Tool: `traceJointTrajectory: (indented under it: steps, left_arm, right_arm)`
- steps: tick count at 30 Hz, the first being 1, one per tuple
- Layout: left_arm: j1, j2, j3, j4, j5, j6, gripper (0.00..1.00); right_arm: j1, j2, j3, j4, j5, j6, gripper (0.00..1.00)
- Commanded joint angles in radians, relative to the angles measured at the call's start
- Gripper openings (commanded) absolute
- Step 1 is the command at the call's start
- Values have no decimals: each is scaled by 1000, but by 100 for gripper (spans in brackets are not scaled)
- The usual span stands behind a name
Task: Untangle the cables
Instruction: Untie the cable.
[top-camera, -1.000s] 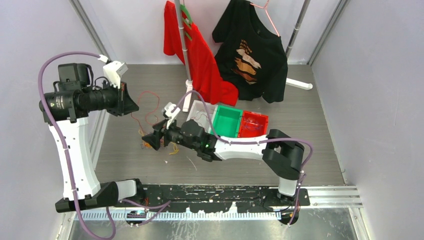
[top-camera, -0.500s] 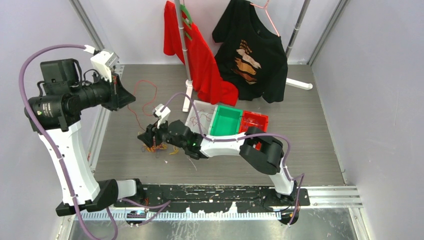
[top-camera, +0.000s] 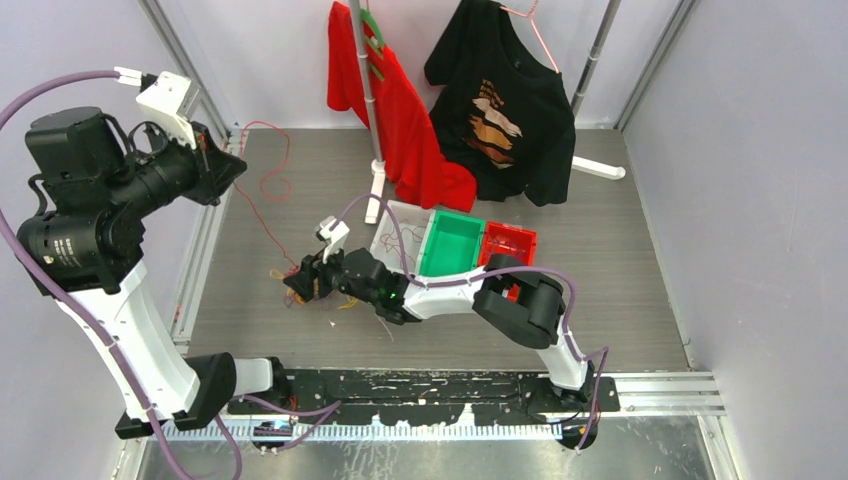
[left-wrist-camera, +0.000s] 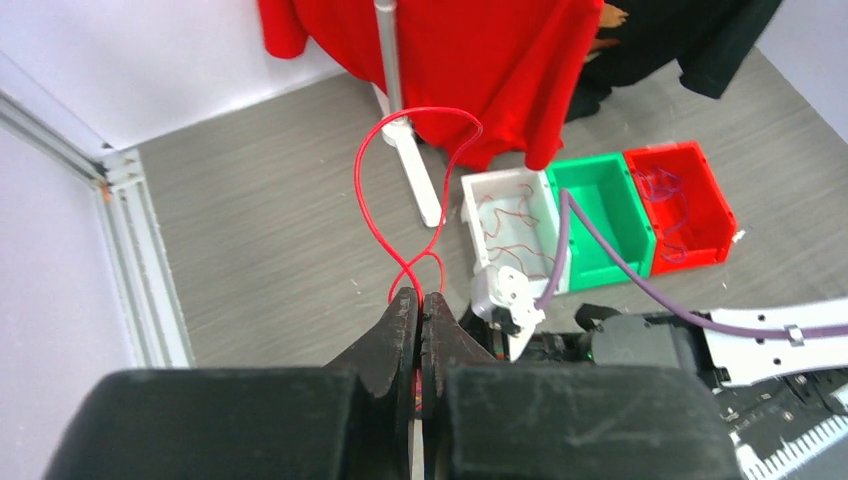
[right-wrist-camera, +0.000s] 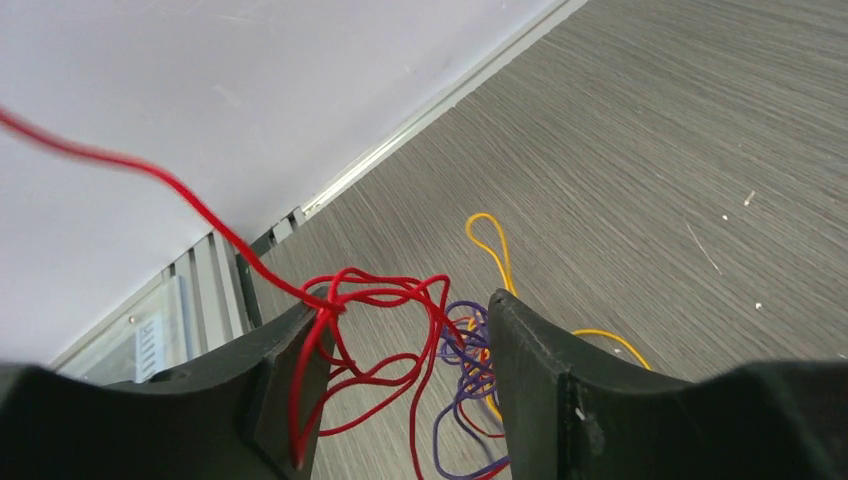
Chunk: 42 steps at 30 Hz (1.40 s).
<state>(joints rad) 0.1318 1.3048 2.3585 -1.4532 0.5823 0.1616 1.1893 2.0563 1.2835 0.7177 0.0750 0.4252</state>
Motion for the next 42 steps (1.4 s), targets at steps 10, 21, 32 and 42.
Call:
traceJointTrajectory:
  steps: [10,21,32,42]
  left_arm:
    - [-3,-4,113,199,-176,-33,0]
    - [-3,-43,84,422,-290,-44,0]
    - [-3,-67,111,562,-232,-148,0]
    - [-3,-65,165,801,-246,-229,0]
  right_arm:
    - [-5,-15,-105,152,-5,1,64]
    - [-7,16,-115,141,28,8,59]
    - [-12,-8,-140,157,62,-3,62]
    - [-15,-15,-165,154,63,6,62]
